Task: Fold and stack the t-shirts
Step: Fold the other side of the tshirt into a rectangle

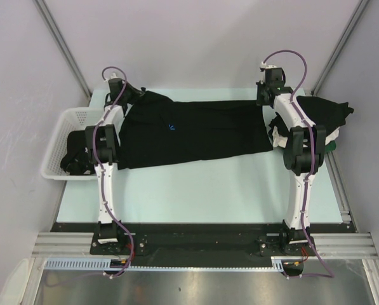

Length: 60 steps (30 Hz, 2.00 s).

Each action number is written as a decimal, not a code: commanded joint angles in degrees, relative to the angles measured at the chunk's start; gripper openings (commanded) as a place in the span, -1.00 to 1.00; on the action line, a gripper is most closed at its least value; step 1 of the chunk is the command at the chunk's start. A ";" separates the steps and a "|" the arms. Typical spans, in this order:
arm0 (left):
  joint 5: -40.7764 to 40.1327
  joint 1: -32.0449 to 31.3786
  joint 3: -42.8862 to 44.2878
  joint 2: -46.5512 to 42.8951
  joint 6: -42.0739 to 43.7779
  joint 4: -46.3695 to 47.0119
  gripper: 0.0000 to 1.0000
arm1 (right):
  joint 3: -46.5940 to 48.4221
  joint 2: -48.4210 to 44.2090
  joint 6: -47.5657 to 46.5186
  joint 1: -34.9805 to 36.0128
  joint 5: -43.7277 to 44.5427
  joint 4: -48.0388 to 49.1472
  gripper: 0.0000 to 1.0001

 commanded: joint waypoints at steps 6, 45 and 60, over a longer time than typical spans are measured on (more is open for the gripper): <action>4.78 -0.56 -3.88 -14.42 9.01 -0.46 -1.00 | 0.11 -3.33 1.88 -3.94 1.13 -1.01 -1.00; 9.00 4.45 -20.41 -37.72 14.21 -2.05 -1.00 | 5.55 1.93 1.19 -4.55 -0.63 -1.27 -1.00; 10.22 5.85 -18.91 -36.40 12.62 -0.72 -1.00 | 20.06 9.15 1.19 -4.55 -7.31 5.94 -1.00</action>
